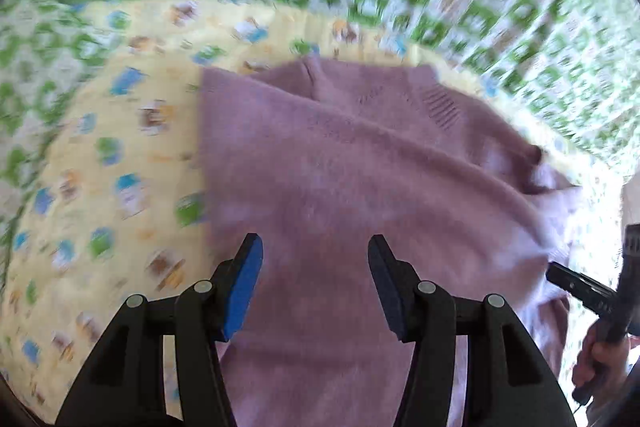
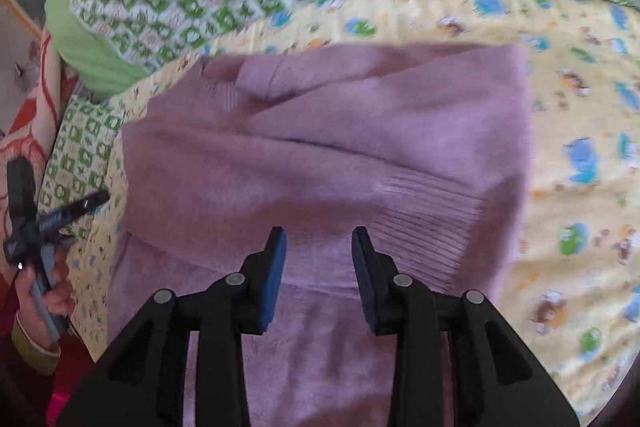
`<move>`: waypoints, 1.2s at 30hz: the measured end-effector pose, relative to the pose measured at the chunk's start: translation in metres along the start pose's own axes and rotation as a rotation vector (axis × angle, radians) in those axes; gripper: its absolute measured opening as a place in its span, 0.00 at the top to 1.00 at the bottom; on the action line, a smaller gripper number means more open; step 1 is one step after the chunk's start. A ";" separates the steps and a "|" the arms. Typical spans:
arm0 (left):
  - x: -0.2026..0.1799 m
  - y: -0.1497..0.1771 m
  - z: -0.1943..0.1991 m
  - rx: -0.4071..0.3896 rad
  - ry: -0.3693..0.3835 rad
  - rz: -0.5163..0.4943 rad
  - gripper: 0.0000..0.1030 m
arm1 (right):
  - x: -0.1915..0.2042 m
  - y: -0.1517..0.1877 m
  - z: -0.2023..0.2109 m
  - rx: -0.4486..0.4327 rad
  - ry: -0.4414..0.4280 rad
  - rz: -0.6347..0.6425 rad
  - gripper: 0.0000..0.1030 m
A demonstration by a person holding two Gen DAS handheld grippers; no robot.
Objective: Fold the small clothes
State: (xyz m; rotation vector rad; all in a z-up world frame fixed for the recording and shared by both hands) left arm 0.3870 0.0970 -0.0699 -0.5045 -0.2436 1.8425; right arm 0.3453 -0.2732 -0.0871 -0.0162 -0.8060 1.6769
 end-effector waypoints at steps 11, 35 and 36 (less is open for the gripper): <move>-0.023 -0.042 0.011 -0.040 0.015 -0.066 0.46 | -0.050 -0.035 0.068 -0.106 0.060 -0.028 0.66; -0.109 -0.117 -0.106 0.029 -0.223 -0.424 0.41 | -0.076 -0.123 0.016 -0.038 0.094 0.330 0.94; -0.111 -0.117 -0.107 0.018 -0.231 -0.422 0.43 | -0.082 -0.122 0.020 -0.064 0.111 0.285 0.94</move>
Point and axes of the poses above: each gripper's, at about its wrist camera, not at the fingertips, and z roughly against the way its jaws point, x to its left, y to its underside, the point moved 5 cm from there along -z, roughly the way its jaws point, and after that the axes turned 10 degrees about z, right-handed, at the moved point
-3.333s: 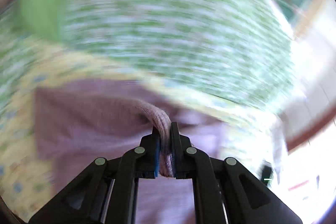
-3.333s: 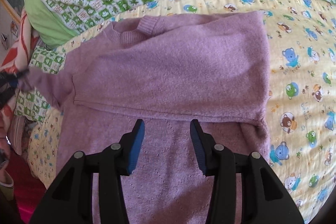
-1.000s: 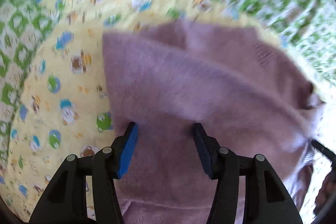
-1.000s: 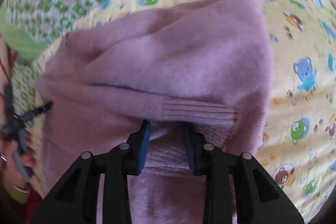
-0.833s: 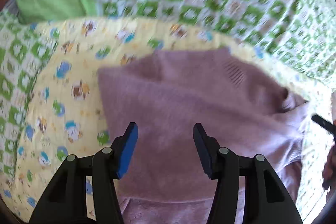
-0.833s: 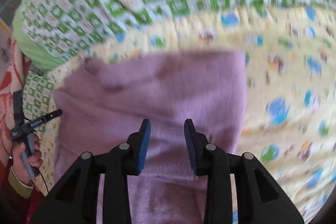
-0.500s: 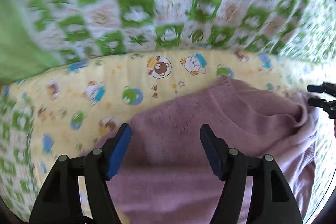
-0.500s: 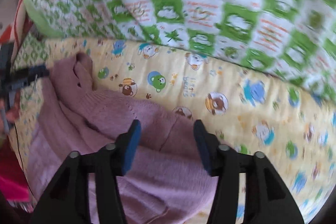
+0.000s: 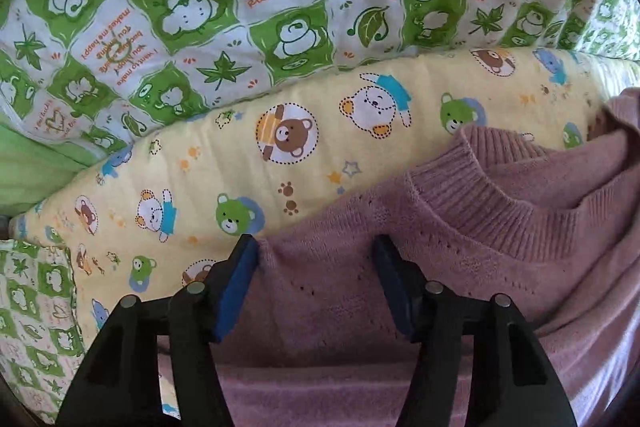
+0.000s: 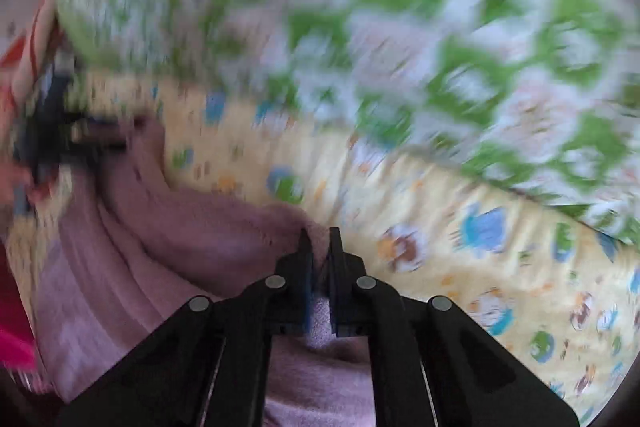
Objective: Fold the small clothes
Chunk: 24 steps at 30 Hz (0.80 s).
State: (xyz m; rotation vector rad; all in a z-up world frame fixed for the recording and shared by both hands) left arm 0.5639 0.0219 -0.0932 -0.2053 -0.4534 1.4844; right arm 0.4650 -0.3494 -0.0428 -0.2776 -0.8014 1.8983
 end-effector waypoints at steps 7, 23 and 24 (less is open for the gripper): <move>0.011 0.001 0.005 -0.013 -0.055 0.095 0.45 | -0.005 0.032 -0.035 0.089 0.097 -0.090 0.83; 0.052 0.186 0.122 0.036 0.132 0.265 0.44 | 0.099 0.153 0.100 0.021 -0.029 -0.251 0.46; 0.054 0.210 0.128 0.057 0.137 0.266 0.43 | 0.108 0.168 0.102 0.038 -0.039 -0.261 0.46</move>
Point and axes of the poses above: each gripper's, at about its wrist camera, not at the fingertips, and z roughly against the way its jaws point, x to its left, y to its underside, the point moved 5 cm from there along -z, roughly the way its jaws point, and after that the axes turned 10 degrees about z, right-handed, at the moved point
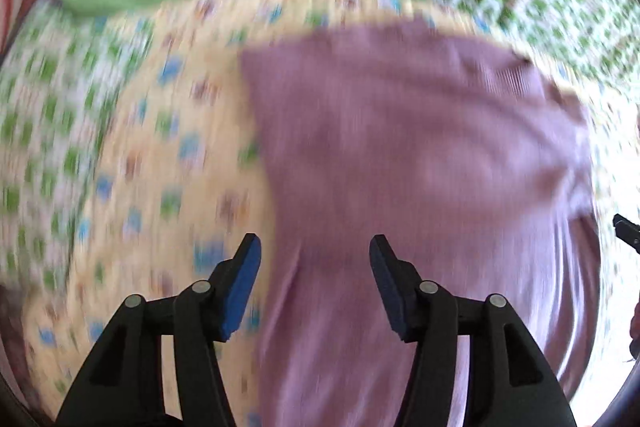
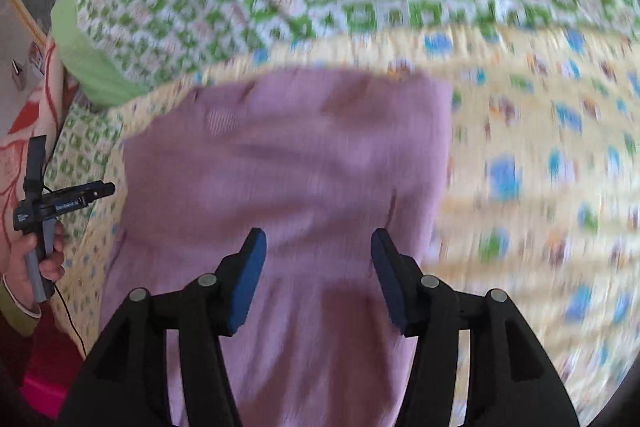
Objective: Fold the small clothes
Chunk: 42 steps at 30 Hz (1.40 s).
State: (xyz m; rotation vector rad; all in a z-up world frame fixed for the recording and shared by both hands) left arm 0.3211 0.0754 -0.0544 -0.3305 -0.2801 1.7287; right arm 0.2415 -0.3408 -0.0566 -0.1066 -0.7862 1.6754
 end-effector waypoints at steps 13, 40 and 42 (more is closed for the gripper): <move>0.093 0.220 0.034 0.195 0.044 0.049 0.40 | 0.053 0.165 0.039 0.161 0.032 -0.041 0.46; 0.054 0.332 0.052 0.235 0.303 0.033 0.94 | 0.069 0.244 0.028 0.180 -0.130 -0.187 0.94; 0.054 0.335 0.057 0.217 0.331 0.062 0.94 | 0.060 0.249 0.032 0.191 -0.143 -0.214 0.94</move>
Point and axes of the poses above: each gripper's, at about its wrist camera, not at the fingertips, and z roughly against the way its jaws point, x to its left, y to its underside, the point moved 5 cm from there along -z, roughly the way its jaws point, and after that the axes turned 10 degrees about z, right-handed, at the moved point
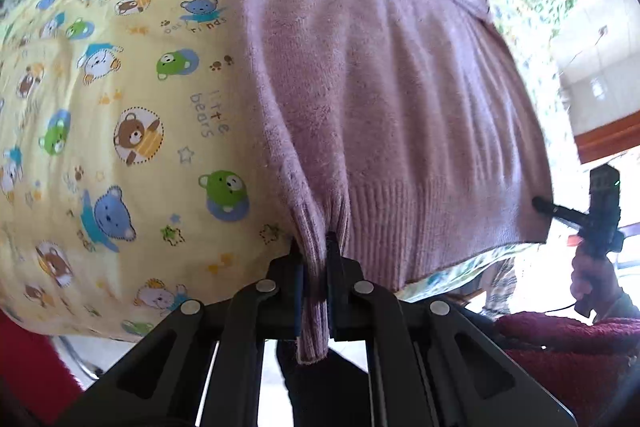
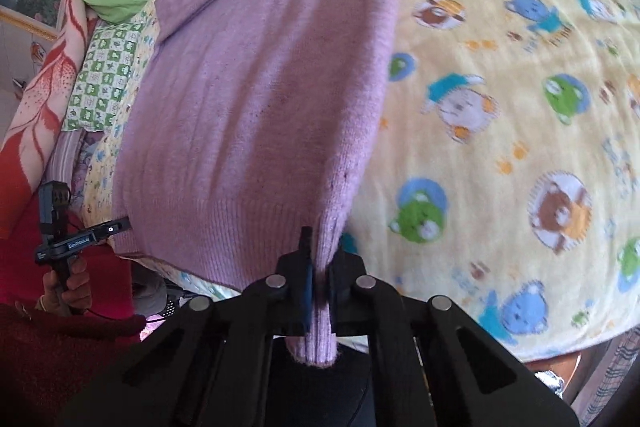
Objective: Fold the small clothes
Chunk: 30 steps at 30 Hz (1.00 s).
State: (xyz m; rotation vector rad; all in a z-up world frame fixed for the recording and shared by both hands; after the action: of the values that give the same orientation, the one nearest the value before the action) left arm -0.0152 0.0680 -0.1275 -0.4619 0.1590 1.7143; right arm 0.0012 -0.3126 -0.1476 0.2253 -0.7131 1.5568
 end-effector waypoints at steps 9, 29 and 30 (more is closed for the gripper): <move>-0.034 -0.062 0.060 -0.141 0.059 -0.054 0.94 | 0.026 -0.054 0.037 -0.161 -0.102 0.023 0.94; -0.100 -0.363 0.046 -0.431 -0.038 -0.033 0.94 | -0.002 -0.335 0.050 -0.492 -0.120 0.062 0.94; -0.097 -0.376 0.039 -0.426 -0.047 -0.021 0.94 | -0.009 -0.347 0.041 -0.482 -0.110 0.047 0.94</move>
State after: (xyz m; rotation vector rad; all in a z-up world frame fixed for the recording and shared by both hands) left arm 0.3533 0.0686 0.0020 -0.7315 -0.2504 1.7381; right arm 0.3214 -0.3572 -0.0158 -0.0664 -1.1613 1.3778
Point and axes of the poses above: each gripper's, at about its wrist camera, not at the fingertips, and z roughly against the way its jaws point, x to its left, y to its underside, the point moved 5 cm from there along -z, roughly the way its jaws point, and after that the axes turned 10 degrees about z, right-handed, at the moved point
